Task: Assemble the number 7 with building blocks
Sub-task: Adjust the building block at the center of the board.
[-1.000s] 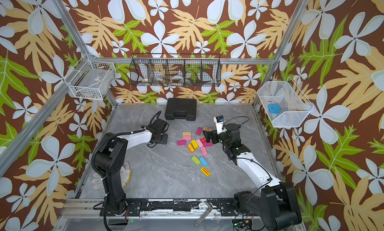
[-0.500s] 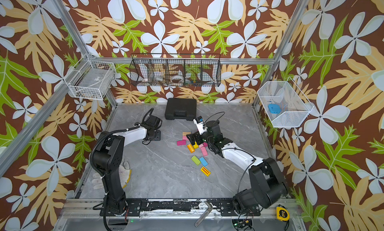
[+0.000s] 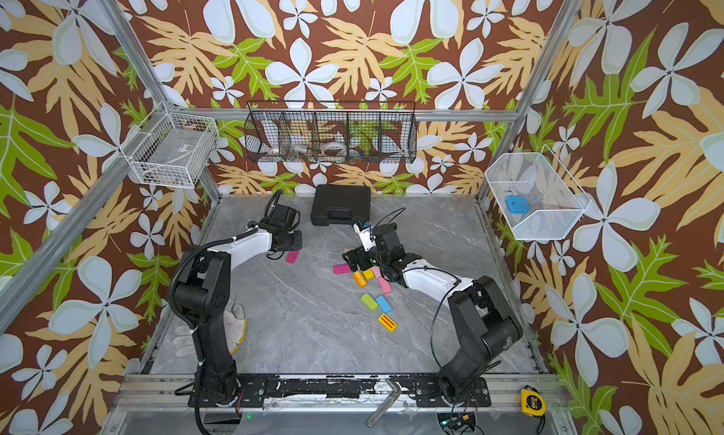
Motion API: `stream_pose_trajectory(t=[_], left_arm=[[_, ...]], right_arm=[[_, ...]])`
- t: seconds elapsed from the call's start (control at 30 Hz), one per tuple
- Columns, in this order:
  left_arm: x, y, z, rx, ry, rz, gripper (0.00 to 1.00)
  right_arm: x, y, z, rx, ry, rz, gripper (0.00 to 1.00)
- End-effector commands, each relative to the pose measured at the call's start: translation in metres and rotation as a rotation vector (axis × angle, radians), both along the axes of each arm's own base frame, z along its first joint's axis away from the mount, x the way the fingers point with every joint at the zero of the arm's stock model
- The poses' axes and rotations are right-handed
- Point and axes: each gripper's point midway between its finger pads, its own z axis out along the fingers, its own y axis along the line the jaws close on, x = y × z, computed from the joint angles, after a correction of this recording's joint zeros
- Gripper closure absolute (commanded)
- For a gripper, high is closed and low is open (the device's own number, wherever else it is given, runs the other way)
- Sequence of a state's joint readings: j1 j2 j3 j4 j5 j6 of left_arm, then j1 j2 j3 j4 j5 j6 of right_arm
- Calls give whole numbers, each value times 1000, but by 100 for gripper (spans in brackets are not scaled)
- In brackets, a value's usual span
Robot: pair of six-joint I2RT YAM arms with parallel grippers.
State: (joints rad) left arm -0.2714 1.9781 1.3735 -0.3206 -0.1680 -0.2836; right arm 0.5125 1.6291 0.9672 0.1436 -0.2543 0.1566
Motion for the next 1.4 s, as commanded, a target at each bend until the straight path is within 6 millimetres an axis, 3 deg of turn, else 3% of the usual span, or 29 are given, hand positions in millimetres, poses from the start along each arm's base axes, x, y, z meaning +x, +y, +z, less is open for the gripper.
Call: stream_pose_trajectory(t=[0.0, 0.27, 0.6, 0.83, 1.03, 1.37], left_arm=[[11, 7, 7, 9, -58, 50, 75], [17, 23, -18, 50, -19, 104, 85], [18, 19, -34, 41, 27, 89, 87], [6, 5, -43, -13, 84, 24, 87], [-1, -5, -47, -44, 107, -29, 87], [-20, -32, -36, -92, 120, -124, 87]], right_arm=[[-1, -3, -2, -13, -1, -15, 4], [-1, -6, -10, -24, 16, -36, 5], [-4, -11, -20, -43, 36, -47, 5], [7, -4, -26, -34, 70, -58, 5], [28, 3, -41, -19, 177, -106, 5], [44, 2, -71, -21, 305, -182, 5]])
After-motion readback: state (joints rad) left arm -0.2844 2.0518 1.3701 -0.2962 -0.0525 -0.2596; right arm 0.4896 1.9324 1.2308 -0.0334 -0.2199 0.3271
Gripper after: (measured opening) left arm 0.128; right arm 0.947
